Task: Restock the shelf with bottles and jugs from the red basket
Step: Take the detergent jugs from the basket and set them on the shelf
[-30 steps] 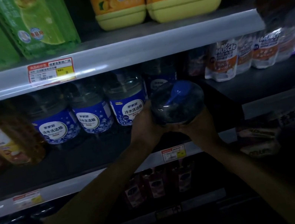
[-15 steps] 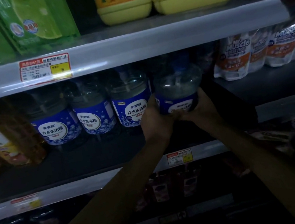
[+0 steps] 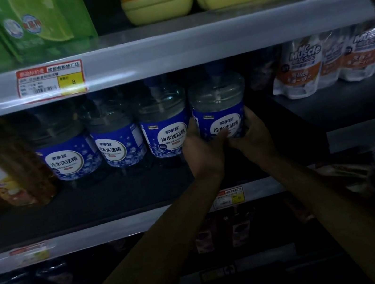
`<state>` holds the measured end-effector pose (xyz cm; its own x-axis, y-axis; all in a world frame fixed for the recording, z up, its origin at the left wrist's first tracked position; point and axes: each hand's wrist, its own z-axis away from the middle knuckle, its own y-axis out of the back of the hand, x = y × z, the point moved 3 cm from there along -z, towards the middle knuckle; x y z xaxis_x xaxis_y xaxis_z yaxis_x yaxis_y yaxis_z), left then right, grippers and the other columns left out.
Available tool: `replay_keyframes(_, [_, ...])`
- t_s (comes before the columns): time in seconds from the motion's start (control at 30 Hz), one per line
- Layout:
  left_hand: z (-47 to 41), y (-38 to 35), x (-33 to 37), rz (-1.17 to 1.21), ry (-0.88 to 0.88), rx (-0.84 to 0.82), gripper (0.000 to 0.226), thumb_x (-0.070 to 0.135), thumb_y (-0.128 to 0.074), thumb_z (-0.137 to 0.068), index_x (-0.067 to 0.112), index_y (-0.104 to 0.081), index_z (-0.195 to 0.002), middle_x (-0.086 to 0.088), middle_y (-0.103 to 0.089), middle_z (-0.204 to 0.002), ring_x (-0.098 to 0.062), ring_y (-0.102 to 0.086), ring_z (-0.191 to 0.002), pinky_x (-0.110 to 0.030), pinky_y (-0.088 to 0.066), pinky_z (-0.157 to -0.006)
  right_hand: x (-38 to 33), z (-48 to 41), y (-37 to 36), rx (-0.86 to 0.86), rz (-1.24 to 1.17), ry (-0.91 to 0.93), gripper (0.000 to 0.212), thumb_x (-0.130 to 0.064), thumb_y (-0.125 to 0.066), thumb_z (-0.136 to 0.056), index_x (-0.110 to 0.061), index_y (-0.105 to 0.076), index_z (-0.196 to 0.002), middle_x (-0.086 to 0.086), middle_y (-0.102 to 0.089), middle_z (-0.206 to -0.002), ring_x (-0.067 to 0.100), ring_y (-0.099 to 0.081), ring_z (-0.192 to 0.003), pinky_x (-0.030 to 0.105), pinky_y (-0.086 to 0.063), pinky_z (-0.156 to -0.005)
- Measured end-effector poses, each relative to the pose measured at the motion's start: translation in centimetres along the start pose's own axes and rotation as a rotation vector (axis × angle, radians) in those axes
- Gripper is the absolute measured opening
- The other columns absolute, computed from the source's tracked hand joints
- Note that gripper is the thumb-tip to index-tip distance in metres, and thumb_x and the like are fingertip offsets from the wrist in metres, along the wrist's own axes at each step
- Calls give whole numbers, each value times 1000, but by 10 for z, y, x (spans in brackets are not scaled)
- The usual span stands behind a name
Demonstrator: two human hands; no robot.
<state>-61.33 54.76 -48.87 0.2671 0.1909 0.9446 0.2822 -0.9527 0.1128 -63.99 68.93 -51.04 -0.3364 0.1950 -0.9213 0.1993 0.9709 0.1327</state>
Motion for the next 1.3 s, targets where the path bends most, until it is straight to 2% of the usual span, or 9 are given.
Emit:
replay_keyframes(0.17, [2,-2,-3,30,-3,17,64,13,-87,-82,17,-61,-140,-1,-73,-128,-11,-70,-115,-37,-60,-99,1,3,1,14,14,20,74,2,-86,-72,-35,-54,-127,-21,-68,-112,-9,-65,-102,16,-54,-83])
replay_keyframes(0.4, [2,1,-4,24,-4,-18,64,9,-86,-81,15,-61,-139,-1,-73,-128,-10,-69,-115,-24,-59,-95,-1,5,-1,10,-18,14,76,7,-84,-71,-34,-53,-128,-18,-68,-115,-7,-66,-102,15,-54,-81])
replay_keyframes(0.53, [3,2,-1,17,12,-40,65,7,-87,-78,14,-61,-137,-3,-73,-128,-13,-69,-115,-27,-59,-97,7,6,-3,52,-15,-57,74,2,-83,-75,-26,-49,-136,-14,-65,-120,5,-64,-109,32,-54,-94])
replay_keyframes(0.67, [5,3,5,15,55,-71,67,3,-86,-75,14,-60,-136,-3,-73,-126,-13,-68,-112,-4,-51,-80,6,11,-5,96,23,-149,73,-3,-83,-77,-13,-45,-138,-1,-62,-121,21,-62,-112,50,-51,-102])
replay_keyframes(0.87, [11,29,2,-119,211,-251,51,20,-85,-84,14,-65,-130,-2,-73,-126,-19,-67,-116,-35,-54,-99,-11,40,1,40,147,-212,78,-17,-91,-69,-18,-51,-135,-5,-63,-127,19,-62,-117,38,-52,-95])
replay_keyframes(1.0, [24,62,8,-275,176,-353,43,18,-79,-90,16,-64,-130,-3,-69,-131,-20,-62,-121,-28,-48,-97,-27,68,5,17,311,-249,67,-8,-85,-77,-15,-54,-135,0,-64,-123,23,-61,-118,38,-49,-98])
replay_keyframes(1.13, [43,103,25,-500,-1,-478,56,16,-75,-92,18,-56,-145,-5,-64,-141,-23,-58,-129,-22,-43,-99,-61,86,-12,-68,449,-182,53,-10,-80,-80,-14,-60,-129,6,-67,-125,25,-62,-118,31,-46,-93])
replay_keyframes(1.23, [62,147,35,-602,-35,-521,64,27,-74,-92,24,-52,-151,-6,-63,-143,-26,-60,-130,-34,-50,-105,-87,99,-36,-191,599,-124,49,-11,-80,-81,-13,-61,-127,5,-67,-123,21,-61,-113,27,-43,-88])
replay_keyframes(1.3, [75,182,44,-692,-48,-510,70,36,-70,-90,27,-46,-155,-6,-59,-146,-28,-58,-131,-39,-51,-104,-103,113,-54,-263,645,-90,57,-16,-81,-81,-13,-58,-134,5,-63,-131,20,-58,-120,32,-48,-94])
